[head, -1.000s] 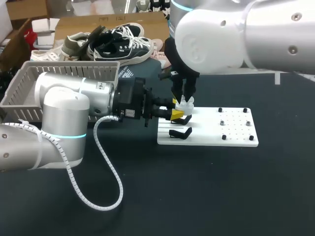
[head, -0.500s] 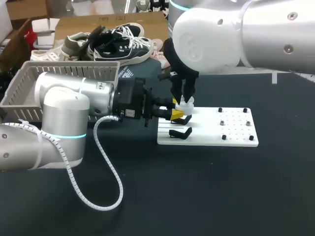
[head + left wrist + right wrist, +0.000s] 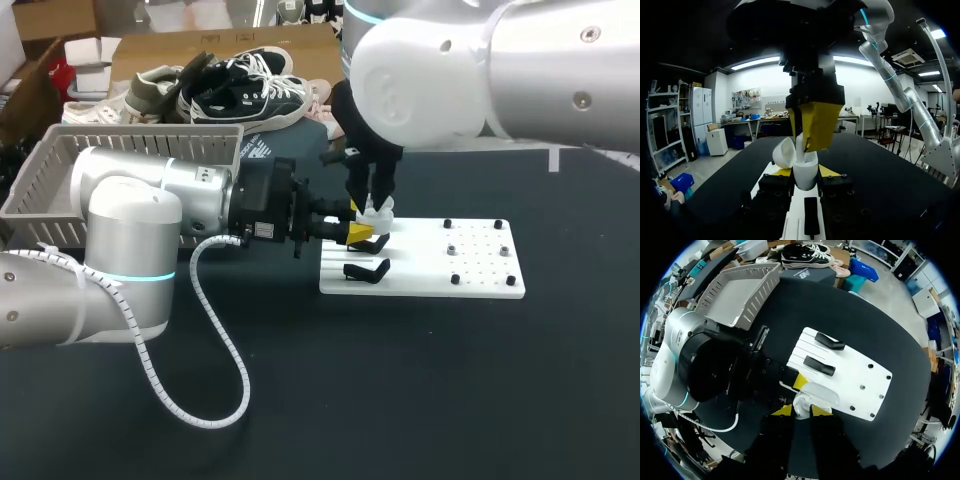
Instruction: Pick up each earbud case from the left stands, insert the matching earbuds, close the lid, and place the case in the box.
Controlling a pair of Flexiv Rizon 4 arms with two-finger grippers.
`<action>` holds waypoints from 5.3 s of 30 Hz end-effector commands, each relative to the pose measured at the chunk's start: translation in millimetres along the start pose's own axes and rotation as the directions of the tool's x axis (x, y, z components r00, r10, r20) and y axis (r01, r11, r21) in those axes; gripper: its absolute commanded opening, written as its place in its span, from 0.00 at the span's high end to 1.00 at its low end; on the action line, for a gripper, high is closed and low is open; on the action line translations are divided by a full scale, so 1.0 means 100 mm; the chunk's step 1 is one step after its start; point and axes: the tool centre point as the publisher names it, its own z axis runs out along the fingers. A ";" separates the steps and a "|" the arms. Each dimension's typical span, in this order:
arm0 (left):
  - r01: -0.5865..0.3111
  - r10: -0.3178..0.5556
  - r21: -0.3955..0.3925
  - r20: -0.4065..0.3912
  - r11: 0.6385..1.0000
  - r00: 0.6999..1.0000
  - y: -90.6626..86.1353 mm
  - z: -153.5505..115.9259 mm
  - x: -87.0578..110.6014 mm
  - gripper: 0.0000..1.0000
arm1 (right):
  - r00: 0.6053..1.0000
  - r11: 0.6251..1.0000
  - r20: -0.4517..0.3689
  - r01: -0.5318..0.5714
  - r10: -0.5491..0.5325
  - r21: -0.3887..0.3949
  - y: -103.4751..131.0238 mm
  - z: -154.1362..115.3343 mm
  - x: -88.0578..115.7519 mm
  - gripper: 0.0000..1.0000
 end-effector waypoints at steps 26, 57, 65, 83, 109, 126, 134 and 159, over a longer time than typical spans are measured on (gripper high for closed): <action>-0.001 0.001 -0.005 0.001 1.000 1.000 -0.01 0.00 0.00 1.00 | 0.996 0.998 0.064 -0.064 0.064 -0.011 -0.20 -0.26 -0.03 0.00; -0.001 0.001 -0.005 0.001 1.000 1.000 -0.01 0.00 0.00 1.00 | 0.960 0.968 0.126 -0.252 0.250 0.002 -0.76 0.13 -0.32 0.00; -0.001 0.001 -0.005 0.001 1.000 1.000 -0.01 0.00 0.00 1.00 | 0.965 0.970 0.100 -0.244 0.244 -0.016 -0.71 0.16 -0.22 0.00; -0.001 0.001 -0.005 0.001 1.000 1.000 -0.01 0.00 0.00 1.00 | 0.963 0.968 0.106 -0.243 0.249 -0.061 -0.68 0.07 -0.05 0.00; 0.034 -0.038 -0.089 -0.037 0.995 0.999 -0.08 -0.40 -0.02 1.00 | 0.907 0.947 0.321 -0.194 0.273 -0.255 -1.38 -0.06 0.34 0.00; 0.134 -0.242 -0.474 -0.175 0.870 0.954 0.07 -1.49 0.00 1.00 | 0.900 0.942 0.325 -0.208 0.289 -0.262 -1.42 -0.02 0.37 0.00; 0.155 -0.363 -0.632 -0.213 0.760 0.907 0.31 -1.99 0.24 1.00 | 0.900 0.942 0.325 -0.208 0.289 -0.262 -1.42 -0.02 0.37 0.00; 0.285 -0.575 -0.815 -0.071 0.504 0.815 0.85 -2.71 0.54 0.00 | 0.900 0.942 0.325 -0.208 0.289 -0.262 -1.42 -0.02 0.37 0.00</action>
